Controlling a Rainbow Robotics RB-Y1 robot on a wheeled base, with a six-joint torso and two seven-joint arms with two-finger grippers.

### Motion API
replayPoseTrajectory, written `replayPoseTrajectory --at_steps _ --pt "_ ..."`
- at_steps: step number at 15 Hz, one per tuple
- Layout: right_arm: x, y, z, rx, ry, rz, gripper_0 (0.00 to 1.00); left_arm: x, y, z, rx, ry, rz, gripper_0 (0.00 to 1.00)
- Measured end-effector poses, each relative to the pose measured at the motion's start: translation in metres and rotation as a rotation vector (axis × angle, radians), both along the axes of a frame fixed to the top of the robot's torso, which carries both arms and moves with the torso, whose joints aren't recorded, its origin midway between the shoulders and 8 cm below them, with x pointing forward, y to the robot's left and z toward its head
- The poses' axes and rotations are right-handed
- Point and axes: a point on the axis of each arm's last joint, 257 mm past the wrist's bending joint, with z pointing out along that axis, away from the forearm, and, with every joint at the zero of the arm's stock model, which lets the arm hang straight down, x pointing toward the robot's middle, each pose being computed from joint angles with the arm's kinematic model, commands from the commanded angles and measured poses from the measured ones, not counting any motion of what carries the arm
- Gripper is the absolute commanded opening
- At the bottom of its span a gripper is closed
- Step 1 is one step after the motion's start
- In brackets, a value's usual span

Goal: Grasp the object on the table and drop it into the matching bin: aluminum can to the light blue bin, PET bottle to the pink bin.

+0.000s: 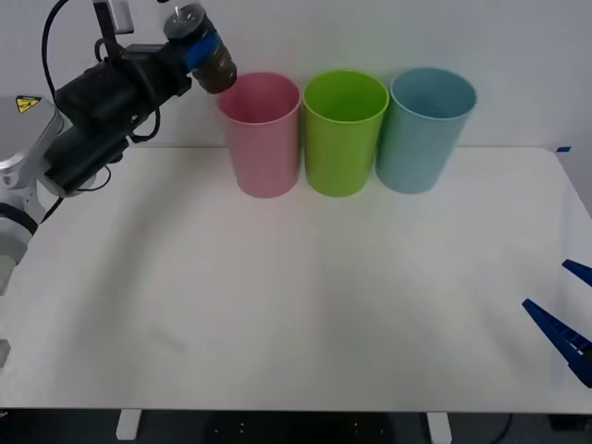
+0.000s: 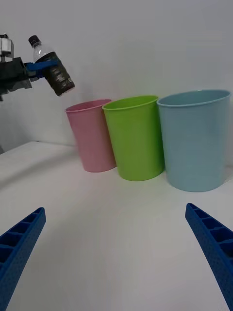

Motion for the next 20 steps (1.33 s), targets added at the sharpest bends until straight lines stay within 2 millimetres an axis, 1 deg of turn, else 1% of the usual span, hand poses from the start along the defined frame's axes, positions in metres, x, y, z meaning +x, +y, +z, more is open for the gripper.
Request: replayPoseTrajectory --at_steps 6,8,11,12,13,14,15,20 --pt "0.000 0.000 0.000 0.000 0.000 0.000 1.00 0.028 -0.044 -0.004 0.069 0.023 0.000 0.00" --pt "0.000 0.000 0.000 0.000 0.000 0.000 1.00 0.034 -0.054 -0.006 0.098 0.027 0.006 0.00" --pt "0.000 0.000 0.000 0.000 0.000 0.000 1.00 0.035 -0.062 -0.006 0.099 0.024 0.007 0.00" --pt "0.000 0.000 0.000 0.000 0.000 0.000 1.00 0.035 -0.064 -0.006 0.098 0.022 0.007 0.03" --pt "0.000 0.000 0.000 0.000 0.000 0.000 1.00 0.035 -0.065 -0.007 0.098 0.022 0.007 0.13" --pt "0.000 0.000 0.000 0.000 0.000 0.000 1.00 0.035 -0.065 -0.007 0.103 0.021 0.007 0.28" --pt "0.000 0.000 0.000 0.000 0.000 0.000 1.00 0.035 -0.066 -0.008 0.107 0.019 0.007 1.00" --pt "0.000 0.000 0.000 0.000 0.000 0.000 1.00 0.034 -0.068 -0.008 0.102 0.018 0.000 1.00"
